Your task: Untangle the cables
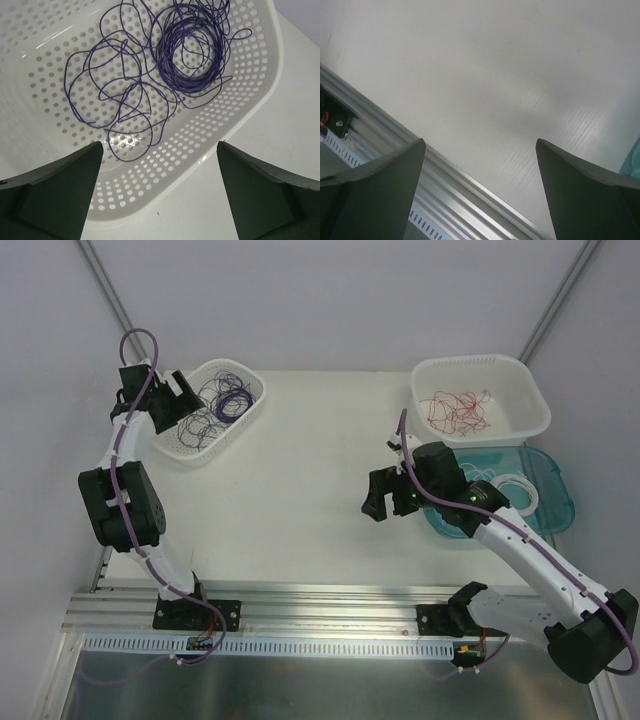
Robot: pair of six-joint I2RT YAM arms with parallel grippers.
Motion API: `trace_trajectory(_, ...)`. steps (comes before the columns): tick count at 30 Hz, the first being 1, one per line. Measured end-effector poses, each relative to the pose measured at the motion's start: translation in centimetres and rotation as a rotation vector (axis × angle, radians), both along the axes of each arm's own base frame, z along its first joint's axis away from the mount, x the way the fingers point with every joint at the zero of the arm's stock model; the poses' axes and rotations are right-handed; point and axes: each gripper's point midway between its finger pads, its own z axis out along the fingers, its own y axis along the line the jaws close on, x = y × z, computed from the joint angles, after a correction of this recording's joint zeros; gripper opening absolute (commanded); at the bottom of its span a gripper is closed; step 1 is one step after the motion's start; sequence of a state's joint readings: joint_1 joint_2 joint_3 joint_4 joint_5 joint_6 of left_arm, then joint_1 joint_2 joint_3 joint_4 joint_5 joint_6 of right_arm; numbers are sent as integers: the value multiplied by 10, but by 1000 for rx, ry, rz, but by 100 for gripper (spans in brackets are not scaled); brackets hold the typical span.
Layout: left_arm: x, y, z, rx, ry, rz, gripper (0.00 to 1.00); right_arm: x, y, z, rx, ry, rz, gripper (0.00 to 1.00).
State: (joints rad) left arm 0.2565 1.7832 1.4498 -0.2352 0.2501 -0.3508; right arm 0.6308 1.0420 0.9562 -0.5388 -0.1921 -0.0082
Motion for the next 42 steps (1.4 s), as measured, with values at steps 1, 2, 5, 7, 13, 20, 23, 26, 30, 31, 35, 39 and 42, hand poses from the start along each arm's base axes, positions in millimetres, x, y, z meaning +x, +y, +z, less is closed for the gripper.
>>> trace_trajectory(1,-6,-2,0,-2,5,-1,99,1,-5,-2,-11,4,-34,97)
trace_trajectory(2,-11,-3,3,-2,7,-1,99,2,-10,-5,-26,9,-70,97)
trace_trajectory(5,-27,-8,25,7,-33,-2,99,6,-29,-8,-77,11,-187,97)
trace_trajectory(7,-37,-11,47,16,-72,-3,99,7,-45,-8,-115,-3,-268,97)
trace_trajectory(13,-82,-29,114,34,-228,-37,99,5,-110,30,-245,-118,-526,97)
trace_trajectory(20,-184,-68,136,28,-355,-99,99,-26,-184,87,-275,-290,-748,97)
trace_trajectory(23,-237,-80,138,43,-410,-83,99,-50,-206,97,-222,-345,-780,97)
trace_trajectory(26,-283,-89,142,71,-470,-53,99,-73,-223,104,-155,-397,-786,97)
trace_trajectory(30,-334,-91,132,88,-517,3,99,-103,-240,106,-70,-467,-752,97)
trace_trajectory(31,-347,-89,130,99,-529,28,99,-110,-244,107,-48,-486,-744,97)
trace_trajectory(35,-400,-81,133,156,-547,111,99,-135,-258,112,19,-553,-720,97)
trace_trajectory(39,-440,-80,150,223,-580,128,99,-156,-274,116,57,-613,-716,97)
trace_trajectory(42,-460,-80,149,252,-585,133,99,-166,-282,114,69,-645,-712,97)
